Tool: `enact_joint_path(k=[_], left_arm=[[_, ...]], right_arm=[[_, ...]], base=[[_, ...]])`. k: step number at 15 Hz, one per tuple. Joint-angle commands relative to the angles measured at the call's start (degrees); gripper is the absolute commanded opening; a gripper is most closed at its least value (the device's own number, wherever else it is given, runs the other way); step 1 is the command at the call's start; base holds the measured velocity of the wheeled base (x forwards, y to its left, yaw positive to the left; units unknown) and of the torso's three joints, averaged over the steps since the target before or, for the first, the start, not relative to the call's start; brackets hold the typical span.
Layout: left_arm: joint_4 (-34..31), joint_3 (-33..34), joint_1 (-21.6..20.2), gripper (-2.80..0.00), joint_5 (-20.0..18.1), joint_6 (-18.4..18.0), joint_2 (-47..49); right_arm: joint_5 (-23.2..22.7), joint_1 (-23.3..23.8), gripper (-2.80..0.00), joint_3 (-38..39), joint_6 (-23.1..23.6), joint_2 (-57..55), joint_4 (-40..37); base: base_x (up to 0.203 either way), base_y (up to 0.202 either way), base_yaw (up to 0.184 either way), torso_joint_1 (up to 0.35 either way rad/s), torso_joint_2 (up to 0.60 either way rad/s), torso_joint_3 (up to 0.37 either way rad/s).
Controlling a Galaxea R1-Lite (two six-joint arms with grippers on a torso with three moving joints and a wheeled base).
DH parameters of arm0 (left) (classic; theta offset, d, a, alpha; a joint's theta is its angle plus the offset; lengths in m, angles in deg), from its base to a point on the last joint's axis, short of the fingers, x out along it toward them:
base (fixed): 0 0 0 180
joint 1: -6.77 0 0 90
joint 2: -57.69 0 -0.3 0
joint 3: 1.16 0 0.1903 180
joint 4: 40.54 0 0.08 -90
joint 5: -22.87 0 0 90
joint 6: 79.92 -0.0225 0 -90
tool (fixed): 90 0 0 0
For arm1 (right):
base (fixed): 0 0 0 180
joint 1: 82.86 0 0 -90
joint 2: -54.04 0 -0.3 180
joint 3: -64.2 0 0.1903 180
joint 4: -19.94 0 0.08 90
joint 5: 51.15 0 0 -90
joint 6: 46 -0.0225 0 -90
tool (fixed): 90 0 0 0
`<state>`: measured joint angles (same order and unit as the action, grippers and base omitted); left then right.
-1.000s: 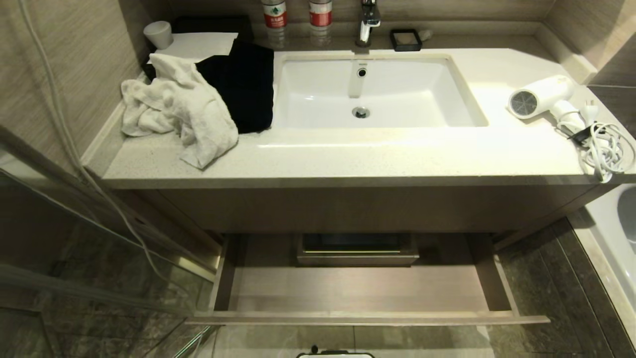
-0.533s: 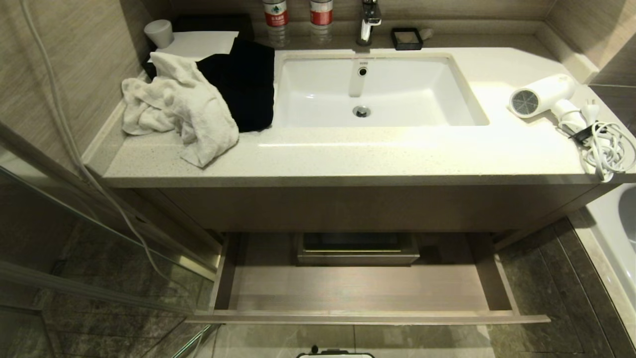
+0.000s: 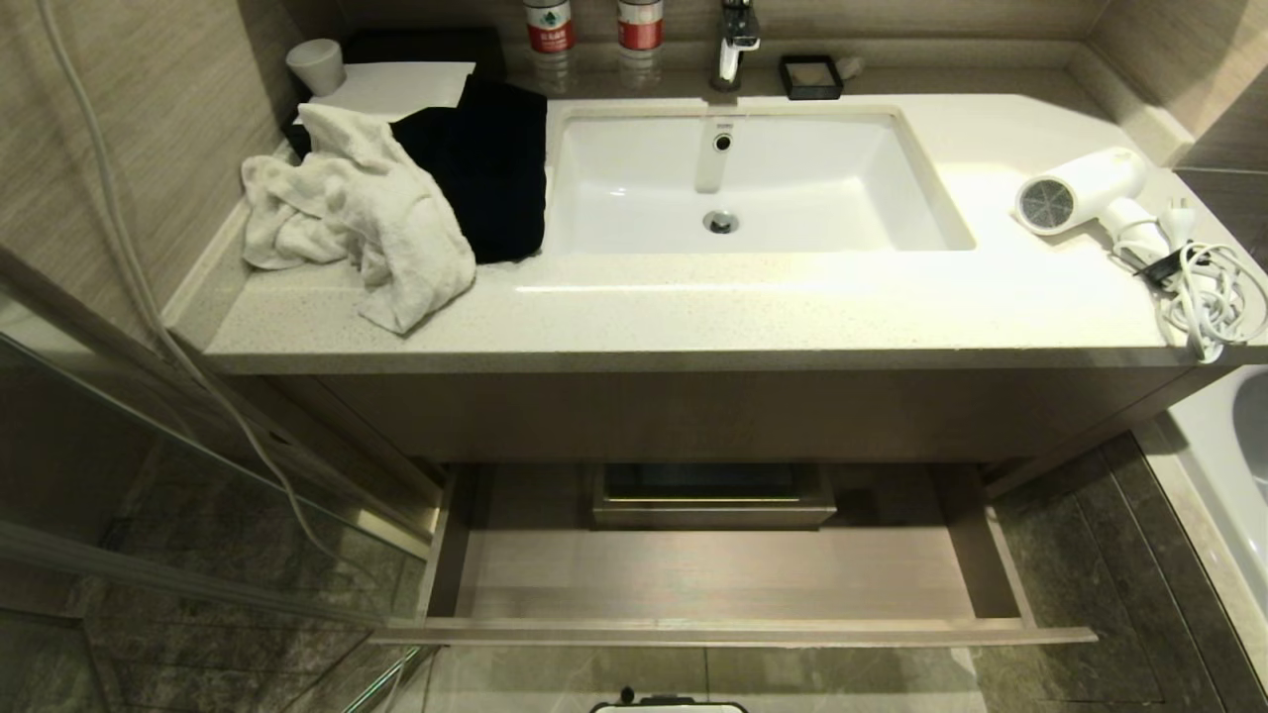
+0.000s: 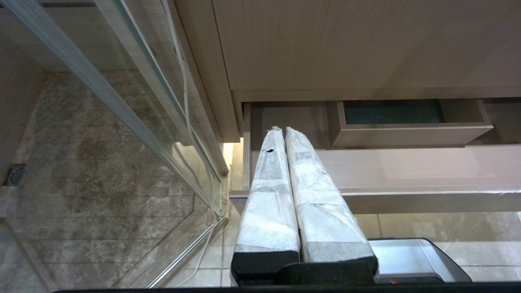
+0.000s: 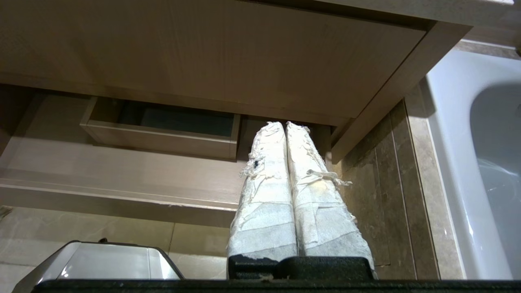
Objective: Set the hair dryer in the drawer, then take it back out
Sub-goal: Pick up the hairdryer
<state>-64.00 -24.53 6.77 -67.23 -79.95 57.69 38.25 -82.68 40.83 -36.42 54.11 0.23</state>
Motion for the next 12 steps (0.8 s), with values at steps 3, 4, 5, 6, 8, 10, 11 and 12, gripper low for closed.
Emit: enact_joint_path(k=[3,4,5,6,8,10,11,12], left_arm=[[0.0,0.0,0.0,-2.8,0.0,-0.1,-0.1],[0.0,0.0,0.0,-2.8,0.0,-0.1,0.0],[0.1,0.0,0.0,-2.8,0.0,-0.4,-0.1],[0.2,0.0,0.0,-2.8,0.0,-0.5,-0.1],[0.1,0.0,0.0,-2.8,0.0,-0.5,-0.1],[0.2,0.0,0.0,-2.8,0.0,-0.5,0.0],[0.2,0.0,0.0,-2.8,0.1,-0.6,-0.1],[0.2,0.0,0.0,-2.8,0.1,-0.5,0.0]], right_arm=[[0.0,0.0,-2.8,0.1,0.0,0.0,0.0],[0.0,0.0,-2.8,0.1,0.0,0.0,0.0],[0.0,0.0,-2.8,0.1,0.0,0.0,0.0],[0.0,0.0,-2.8,0.1,0.0,0.0,0.0],[0.0,0.0,-2.8,0.1,0.0,0.0,0.0],[0.0,0.0,-2.8,0.1,0.0,0.0,0.0],[0.0,0.0,-2.8,0.1,0.0,0.0,0.0],[0.0,0.0,-2.8,0.1,0.0,0.0,0.0]], base=[[0.0,0.0,0.0,0.0,0.0,0.0],[0.0,0.0,0.0,0.0,0.0,0.0],[0.0,0.0,0.0,0.0,0.0,0.0],[0.0,0.0,0.0,0.0,0.0,0.0],[0.0,0.0,0.0,0.0,0.0,0.0],[0.0,0.0,0.0,0.0,0.0,0.0],[0.0,0.0,0.0,0.0,0.0,0.0],[0.0,0.0,0.0,0.0,0.0,0.0]])
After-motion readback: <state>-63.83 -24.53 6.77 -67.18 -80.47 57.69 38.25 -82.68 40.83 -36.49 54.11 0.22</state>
